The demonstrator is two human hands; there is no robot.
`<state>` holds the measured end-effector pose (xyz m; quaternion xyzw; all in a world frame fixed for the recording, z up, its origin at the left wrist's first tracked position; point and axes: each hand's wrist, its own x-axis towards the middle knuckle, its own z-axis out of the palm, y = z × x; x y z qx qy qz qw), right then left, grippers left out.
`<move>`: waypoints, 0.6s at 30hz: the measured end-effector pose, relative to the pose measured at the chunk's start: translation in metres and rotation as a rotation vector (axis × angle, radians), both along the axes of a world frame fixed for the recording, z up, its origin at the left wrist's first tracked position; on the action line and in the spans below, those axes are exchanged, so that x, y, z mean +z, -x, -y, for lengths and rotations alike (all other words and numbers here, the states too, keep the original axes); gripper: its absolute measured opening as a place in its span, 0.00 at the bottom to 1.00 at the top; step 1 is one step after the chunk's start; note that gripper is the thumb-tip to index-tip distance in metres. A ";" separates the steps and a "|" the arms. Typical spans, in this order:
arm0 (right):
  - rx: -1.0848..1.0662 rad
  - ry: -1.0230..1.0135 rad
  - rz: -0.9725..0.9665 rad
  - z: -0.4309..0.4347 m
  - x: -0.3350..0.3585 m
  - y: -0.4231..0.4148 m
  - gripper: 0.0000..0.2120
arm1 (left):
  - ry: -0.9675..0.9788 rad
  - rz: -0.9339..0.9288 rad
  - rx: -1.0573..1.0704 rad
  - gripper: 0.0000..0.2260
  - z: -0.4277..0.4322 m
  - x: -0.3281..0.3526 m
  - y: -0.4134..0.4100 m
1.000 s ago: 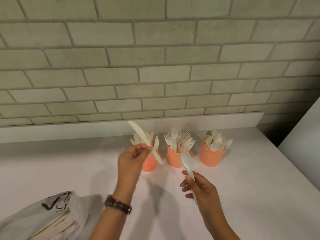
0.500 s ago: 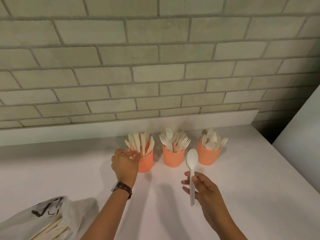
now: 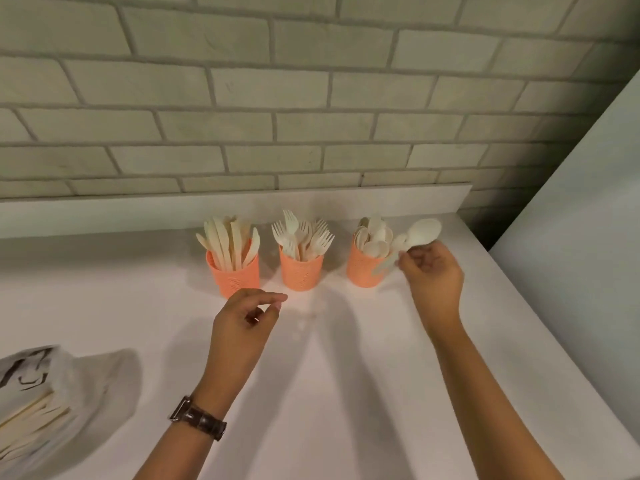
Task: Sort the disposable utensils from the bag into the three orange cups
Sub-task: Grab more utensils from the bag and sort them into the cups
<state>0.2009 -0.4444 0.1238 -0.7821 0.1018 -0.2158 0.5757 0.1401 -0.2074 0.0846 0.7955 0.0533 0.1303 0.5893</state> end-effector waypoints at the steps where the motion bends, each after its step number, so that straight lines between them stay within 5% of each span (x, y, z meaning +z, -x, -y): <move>1: -0.036 -0.003 0.045 0.006 0.007 -0.009 0.05 | 0.004 0.001 0.001 0.12 0.001 0.000 0.001; 7: -0.057 0.112 0.120 0.014 0.022 -0.073 0.04 | 0.000 0.007 0.060 0.16 -0.001 0.001 -0.004; 13: 0.028 0.548 -0.425 -0.006 -0.026 -0.110 0.12 | -0.011 0.025 0.109 0.17 0.002 0.000 -0.009; 18: 0.115 0.528 -0.465 -0.007 -0.007 -0.108 0.17 | 0.002 0.016 0.153 0.16 0.000 0.001 -0.003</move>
